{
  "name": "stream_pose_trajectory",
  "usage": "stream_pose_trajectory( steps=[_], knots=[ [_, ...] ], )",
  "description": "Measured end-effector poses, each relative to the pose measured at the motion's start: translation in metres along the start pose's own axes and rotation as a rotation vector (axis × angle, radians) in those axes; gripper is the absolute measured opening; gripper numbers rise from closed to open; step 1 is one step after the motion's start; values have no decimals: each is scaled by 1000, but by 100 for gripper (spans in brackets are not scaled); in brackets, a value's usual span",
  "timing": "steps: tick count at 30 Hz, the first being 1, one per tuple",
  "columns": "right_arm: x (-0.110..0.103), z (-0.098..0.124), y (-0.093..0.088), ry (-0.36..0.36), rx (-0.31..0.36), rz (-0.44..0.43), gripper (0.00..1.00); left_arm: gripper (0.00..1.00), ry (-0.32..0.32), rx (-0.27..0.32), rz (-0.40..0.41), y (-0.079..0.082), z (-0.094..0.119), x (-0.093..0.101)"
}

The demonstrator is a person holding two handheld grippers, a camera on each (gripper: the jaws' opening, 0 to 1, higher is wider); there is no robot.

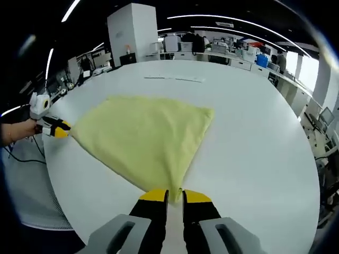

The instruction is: Fold the garment on the visible template until the final outline fits inside the template.

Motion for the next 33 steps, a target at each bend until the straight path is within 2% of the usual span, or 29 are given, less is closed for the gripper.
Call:
stream_pose_trajectory(
  steps=[5, 7, 10, 14, 20, 24, 27, 31, 33],
  knots=[
    [-4, 6, 6, 3, 26, -4, 31, 36, -9, 18, 25, 9, 6, 4],
    [-7, 10, 9, 11, 31, 1, 35, 43, -13, 16, 30, 15, 11, 9],
    [-14, 19, 16, 37, 55, 11, 42, 51, -15, 49, 51, 24, 20, 16],
    [-23, 31, 27, 68, 73, 23, 58, 59, -17, 63, 50, 30, 28, 21],
    [-35, 51, 40, 88, 88, 74, 66, 69, -22, 92, 48, 40, 43, 31],
    [-42, 63, 47, 102, 96, 105, 72, 71, -25, 65, 35, 43, 53, 41],
    [-49, 72, 49, 118, 105, 122, 78, 77, -12, 84, 26, 43, 59, 46],
    [-56, 81, 49, 143, 109, 128, 84, 81, -47, 102, 44, 40, 67, 57],
    [-58, 85, 47, 146, 108, 133, 86, 84, -44, 132, 49, 39, 71, 60]
  ],
)
Point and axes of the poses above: the point that each gripper's makers call its tool centre point, and the gripper's own axes: z roughly backward along the fingers, x roughly to its right, y roughly out of its top, the point moved 7 cm from there along z, roughly backward along the fingers, and after that the axes turned 4 degrees about -x, right-handed, at the moved point
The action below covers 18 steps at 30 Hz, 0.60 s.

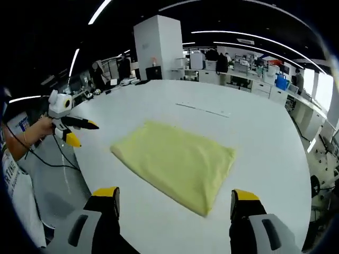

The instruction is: Fold the garment on the visible template until the final outline fits inside the template.

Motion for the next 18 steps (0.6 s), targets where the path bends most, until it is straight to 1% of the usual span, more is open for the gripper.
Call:
stream_pose_trajectory(
  steps=[5, 8, 10, 11, 12, 13, 15, 18],
  knots=[
    [-5, 3, -6, 10, 4, -11, 94, 89, 31, 25, -12, 0, 7, 0],
    [-6, 3, -9, 12, 18, -17, 96, 93, 38, 27, -17, 0, 11, 0],
    [-8, 3, -11, 15, 31, -20, 99, 97, 53, 34, -6, -1, 13, -2],
    [-10, 3, -12, 23, 20, -24, 99, 98, 55, 37, -6, -1, 13, -2],
    [-12, 3, -16, 46, -8, -17, 99, 99, 56, 40, 4, -1, 14, -3],
    [-14, 2, -17, 56, -17, -10, 99, 99, 47, 46, 18, -1, 15, -3],
    [-15, 1, -19, 58, -25, 7, 99, 99, 32, 84, 55, 2, 17, -2],
    [-14, 1, -19, 53, -34, 7, 99, 99, 44, 91, 42, 2, 19, -4]
  ],
)
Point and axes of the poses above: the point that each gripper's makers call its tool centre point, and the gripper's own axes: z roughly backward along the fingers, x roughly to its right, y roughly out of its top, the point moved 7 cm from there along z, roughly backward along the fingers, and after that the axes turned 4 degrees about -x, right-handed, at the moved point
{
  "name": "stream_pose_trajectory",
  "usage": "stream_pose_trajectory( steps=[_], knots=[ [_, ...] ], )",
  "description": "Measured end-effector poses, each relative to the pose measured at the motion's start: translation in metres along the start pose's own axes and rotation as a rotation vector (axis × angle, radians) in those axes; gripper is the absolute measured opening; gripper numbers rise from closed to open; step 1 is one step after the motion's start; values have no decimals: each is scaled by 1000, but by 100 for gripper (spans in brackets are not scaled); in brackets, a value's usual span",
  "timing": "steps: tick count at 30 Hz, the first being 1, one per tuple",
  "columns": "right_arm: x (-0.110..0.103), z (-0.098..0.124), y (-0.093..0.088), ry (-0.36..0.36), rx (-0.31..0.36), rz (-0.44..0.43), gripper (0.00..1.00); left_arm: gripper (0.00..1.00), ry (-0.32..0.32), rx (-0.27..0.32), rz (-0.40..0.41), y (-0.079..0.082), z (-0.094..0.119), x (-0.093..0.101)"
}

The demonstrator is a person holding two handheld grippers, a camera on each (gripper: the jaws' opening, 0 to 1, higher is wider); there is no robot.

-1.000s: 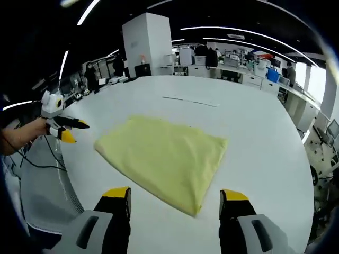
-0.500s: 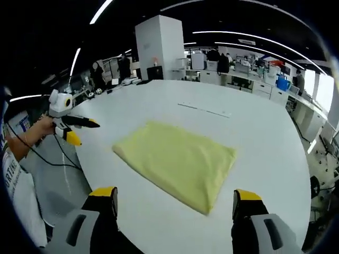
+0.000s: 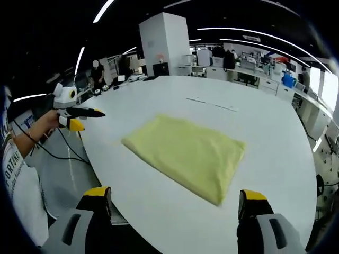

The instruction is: Fold the garment on the visible template until the final outline fits inside the template.

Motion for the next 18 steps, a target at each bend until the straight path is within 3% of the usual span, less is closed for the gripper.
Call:
stream_pose_trajectory(
  steps=[6, 18],
  knots=[
    [-2, 3, 4, -8, 14, 16, 99, 99, 23, -42, -30, -6, -2, -3],
    [4, 2, 1, -42, 6, 3, 99, 99, 27, -32, -33, -5, -4, -1]
  ],
)
Point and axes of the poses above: the point that each gripper's makers call its tool centre point, and the gripper's own axes: z roughly backward along the fingers, x roughly to its right, y roughly out of its top, the point moved 7 cm from there along z, roughly backward along the fingers, and after that the axes turned 4 degrees about -x, right-handed, at the moved point
